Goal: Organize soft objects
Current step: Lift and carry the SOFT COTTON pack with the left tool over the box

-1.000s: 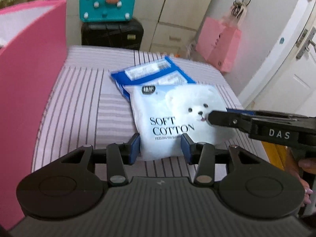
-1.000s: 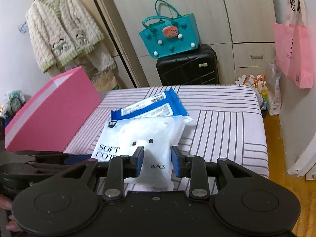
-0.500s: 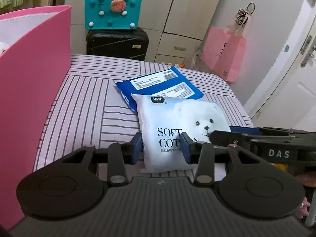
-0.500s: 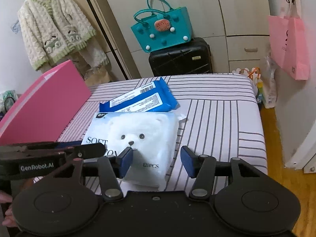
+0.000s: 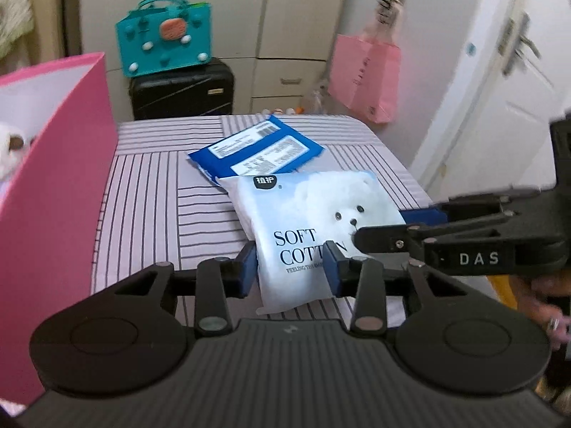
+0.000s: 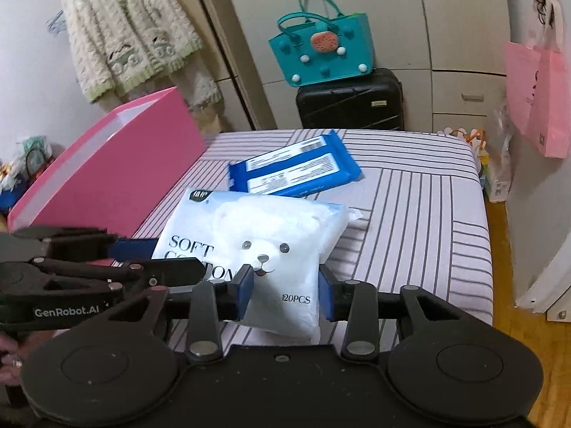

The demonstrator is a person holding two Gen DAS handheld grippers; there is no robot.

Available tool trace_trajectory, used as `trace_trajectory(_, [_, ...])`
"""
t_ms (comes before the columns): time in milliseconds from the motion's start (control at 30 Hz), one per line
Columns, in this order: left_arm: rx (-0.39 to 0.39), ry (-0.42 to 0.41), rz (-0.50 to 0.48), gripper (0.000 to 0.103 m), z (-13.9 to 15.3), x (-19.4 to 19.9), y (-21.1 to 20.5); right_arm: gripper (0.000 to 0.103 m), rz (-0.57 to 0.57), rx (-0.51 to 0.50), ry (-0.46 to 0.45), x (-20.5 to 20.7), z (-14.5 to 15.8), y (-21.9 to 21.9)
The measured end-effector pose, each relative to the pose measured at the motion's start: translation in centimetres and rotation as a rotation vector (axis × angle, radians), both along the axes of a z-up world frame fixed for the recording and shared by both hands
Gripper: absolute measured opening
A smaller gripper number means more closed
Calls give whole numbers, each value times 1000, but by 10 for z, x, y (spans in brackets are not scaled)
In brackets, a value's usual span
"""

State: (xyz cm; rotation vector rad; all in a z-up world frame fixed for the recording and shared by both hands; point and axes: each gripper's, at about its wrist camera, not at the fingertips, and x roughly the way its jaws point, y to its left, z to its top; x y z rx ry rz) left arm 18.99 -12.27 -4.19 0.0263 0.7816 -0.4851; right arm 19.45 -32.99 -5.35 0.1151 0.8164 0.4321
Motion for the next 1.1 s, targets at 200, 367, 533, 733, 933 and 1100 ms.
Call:
trace_trajectory(200, [42,-42,-86,37,26,-25,4,53,17,-5,-7,-22,20,5])
trace_trajectory(367, [48,-91,-110,37,50,-44,20,57,81,-33,-63,-42,46,19])
trace_trajectory(533, [41,-113,-111,37,73,-56,45,58,143,-82,-146,-57,77,43])
trace_trajectory(733, [27,-139,-112,37,97,-70,78,61,190,-116,-232,-60,107,74])
trace_trajectory(933, [56,-206,-61,37,123,-75,115,63,266,-96,-281,-48,130,106])
trace_trajectory(1100, [86,-237,17,38,135,-65,147,63,335,-44,-303,-27,140,135])
